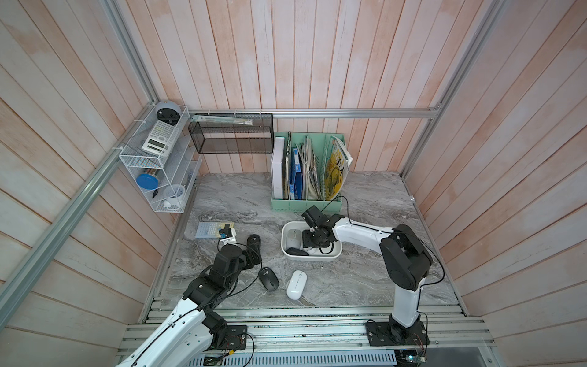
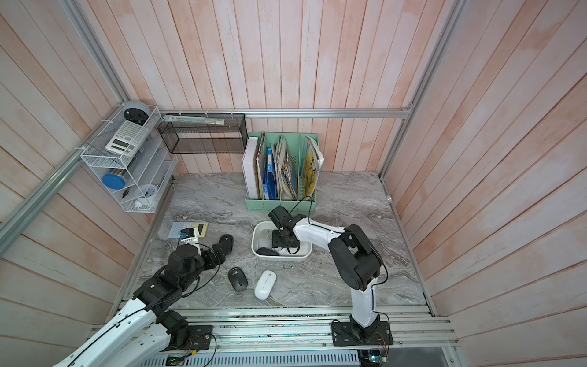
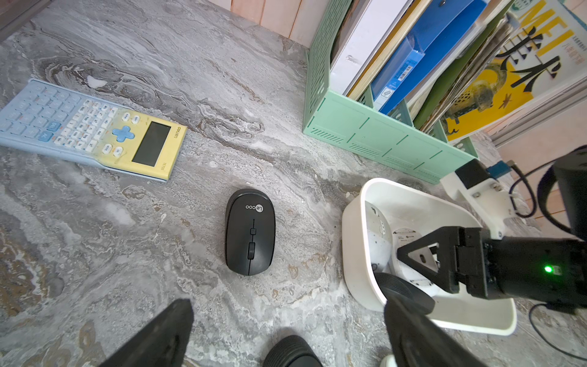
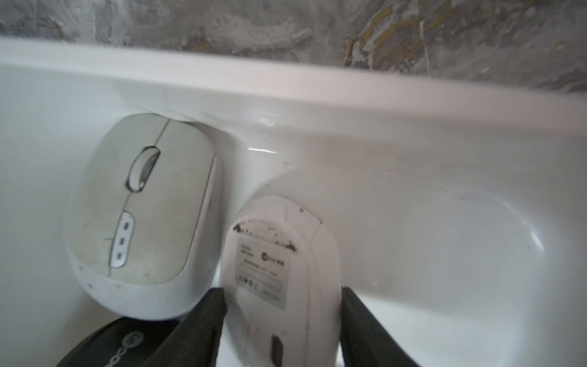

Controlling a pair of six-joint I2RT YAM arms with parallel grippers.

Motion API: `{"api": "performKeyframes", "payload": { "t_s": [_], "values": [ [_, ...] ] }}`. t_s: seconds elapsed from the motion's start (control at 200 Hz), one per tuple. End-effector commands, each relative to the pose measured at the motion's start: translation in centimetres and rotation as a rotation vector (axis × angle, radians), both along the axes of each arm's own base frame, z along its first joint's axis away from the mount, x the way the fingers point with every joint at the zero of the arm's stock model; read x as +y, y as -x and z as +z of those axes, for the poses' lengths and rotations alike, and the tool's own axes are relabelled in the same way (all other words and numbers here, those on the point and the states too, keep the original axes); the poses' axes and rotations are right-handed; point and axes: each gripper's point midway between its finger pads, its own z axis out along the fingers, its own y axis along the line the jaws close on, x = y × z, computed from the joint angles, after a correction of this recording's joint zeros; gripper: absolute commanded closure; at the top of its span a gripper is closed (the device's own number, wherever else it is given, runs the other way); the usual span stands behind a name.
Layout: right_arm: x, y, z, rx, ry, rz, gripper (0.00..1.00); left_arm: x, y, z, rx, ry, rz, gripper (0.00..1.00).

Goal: Take out the mouse from the storage box
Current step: Pick up the mouse from the storage box.

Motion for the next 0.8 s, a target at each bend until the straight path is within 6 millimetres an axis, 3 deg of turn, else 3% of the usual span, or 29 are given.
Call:
{"api": "performKeyframes", "payload": {
  "t_s": [0.0,0.195,0.795],
  "values": [
    [-1.3,1.5,-2.8,0.082,0.088,-0.010,0.38,0.6,0.0,0.1,-0.009,-0.020,0.015,0.00],
    [-0.9,1.5,-3.2,0.097,0.079,-0.008,0.34,0.7,0.1,0.1,-0.010,-0.023,0.017,0.00],
    [-1.0,0.9,0.0,0.000,0.098,0.014,0.64,0.9,0.0,0.2,-0.012,-0.030,0.026,0.00]
  ]
}}
